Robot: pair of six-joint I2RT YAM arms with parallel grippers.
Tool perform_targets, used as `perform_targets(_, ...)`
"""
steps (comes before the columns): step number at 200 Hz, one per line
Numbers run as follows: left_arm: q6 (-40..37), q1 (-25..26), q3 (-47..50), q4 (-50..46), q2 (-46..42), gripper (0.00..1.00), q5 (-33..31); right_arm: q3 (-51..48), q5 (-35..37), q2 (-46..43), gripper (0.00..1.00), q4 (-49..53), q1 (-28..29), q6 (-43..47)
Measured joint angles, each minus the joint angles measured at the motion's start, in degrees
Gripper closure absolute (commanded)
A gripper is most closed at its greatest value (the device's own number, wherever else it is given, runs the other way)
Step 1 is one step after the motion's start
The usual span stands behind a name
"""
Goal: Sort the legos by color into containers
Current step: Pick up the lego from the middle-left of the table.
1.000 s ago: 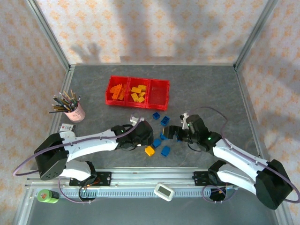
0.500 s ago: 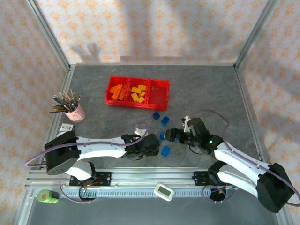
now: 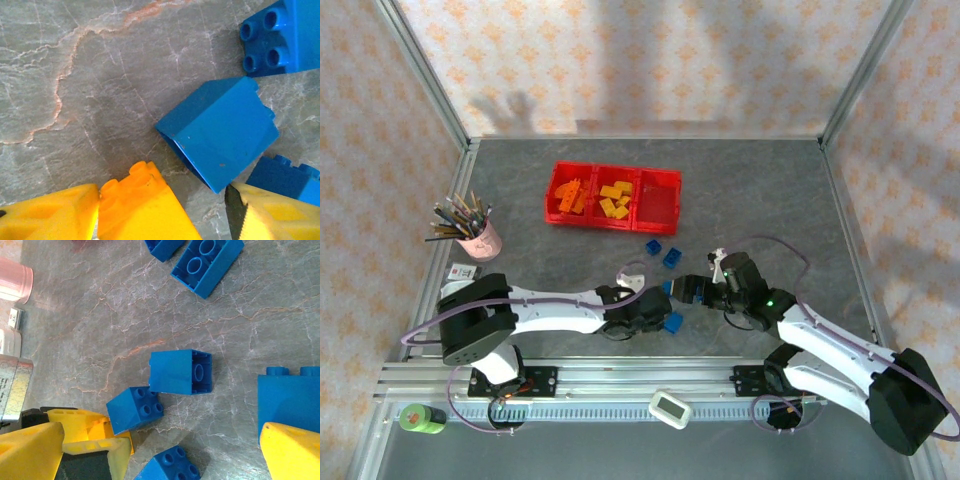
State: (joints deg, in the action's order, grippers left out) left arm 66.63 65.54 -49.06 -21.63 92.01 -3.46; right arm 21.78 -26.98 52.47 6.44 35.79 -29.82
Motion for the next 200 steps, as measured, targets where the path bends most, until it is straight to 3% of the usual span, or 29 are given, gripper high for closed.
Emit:
perform_targets(74,1.05,0.0,-0.02,-0.07,0.39,0.54,-1.49,0.0,0.15,-0.24,0.0,0.0,0.0,0.0)
perform_targets(140,1.27,0.0,0.02,-0.13,-0.07,0.64,-1.73,0.0,0.15,-0.24,0.0,0.0,0.0,0.02)
perform_targets(200,1.27,0.0,0.04,-1.86,-3.58,0.65,-2.6,0.61,0.13,-0.24,0.0,0.11,0.0,0.04)
